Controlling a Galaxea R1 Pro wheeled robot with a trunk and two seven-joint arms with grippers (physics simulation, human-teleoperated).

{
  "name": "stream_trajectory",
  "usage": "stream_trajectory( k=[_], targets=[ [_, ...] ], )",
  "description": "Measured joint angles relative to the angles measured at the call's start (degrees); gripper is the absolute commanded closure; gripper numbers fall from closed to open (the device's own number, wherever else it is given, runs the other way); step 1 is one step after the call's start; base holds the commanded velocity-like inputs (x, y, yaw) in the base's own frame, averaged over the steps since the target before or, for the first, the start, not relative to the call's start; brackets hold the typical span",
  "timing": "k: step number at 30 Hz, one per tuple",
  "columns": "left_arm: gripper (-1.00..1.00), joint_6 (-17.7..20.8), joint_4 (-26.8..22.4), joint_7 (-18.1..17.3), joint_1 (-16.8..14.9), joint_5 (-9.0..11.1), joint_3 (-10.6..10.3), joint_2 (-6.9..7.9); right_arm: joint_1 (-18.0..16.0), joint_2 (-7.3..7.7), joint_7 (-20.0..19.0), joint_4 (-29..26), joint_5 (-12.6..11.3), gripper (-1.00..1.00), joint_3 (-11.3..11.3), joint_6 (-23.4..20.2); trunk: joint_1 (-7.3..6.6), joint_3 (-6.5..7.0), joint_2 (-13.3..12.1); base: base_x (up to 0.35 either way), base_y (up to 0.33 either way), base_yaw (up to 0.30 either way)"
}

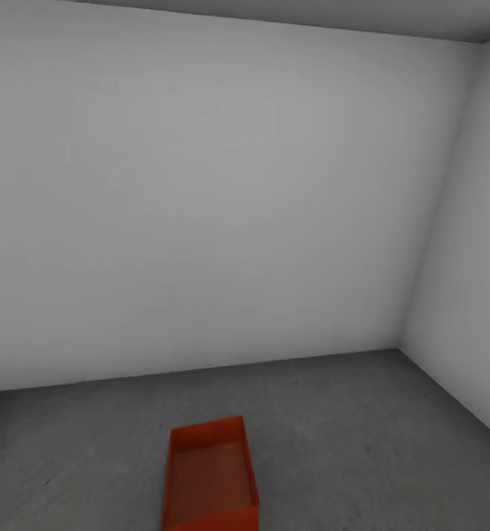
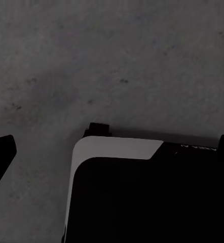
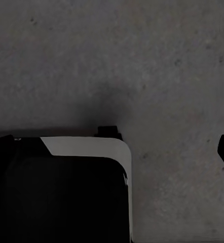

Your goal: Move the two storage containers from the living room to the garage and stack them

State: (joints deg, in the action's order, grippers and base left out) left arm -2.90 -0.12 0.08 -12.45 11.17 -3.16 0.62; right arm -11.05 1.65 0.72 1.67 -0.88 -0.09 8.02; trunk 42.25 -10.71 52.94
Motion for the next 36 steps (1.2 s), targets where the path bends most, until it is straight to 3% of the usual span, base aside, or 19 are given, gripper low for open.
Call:
stream_trajectory(
  k=[36],
  targets=[
    [-1.00, 0.0, -0.1, 0.0, 0.0, -0.2, 0.1, 0.07, 0.0, 0.10, 0.0, 0.0, 0.0, -1.00, 0.0, 0.2, 0.00, 0.00, 0.0, 0.000, 0.000, -0.295]
  ],
)
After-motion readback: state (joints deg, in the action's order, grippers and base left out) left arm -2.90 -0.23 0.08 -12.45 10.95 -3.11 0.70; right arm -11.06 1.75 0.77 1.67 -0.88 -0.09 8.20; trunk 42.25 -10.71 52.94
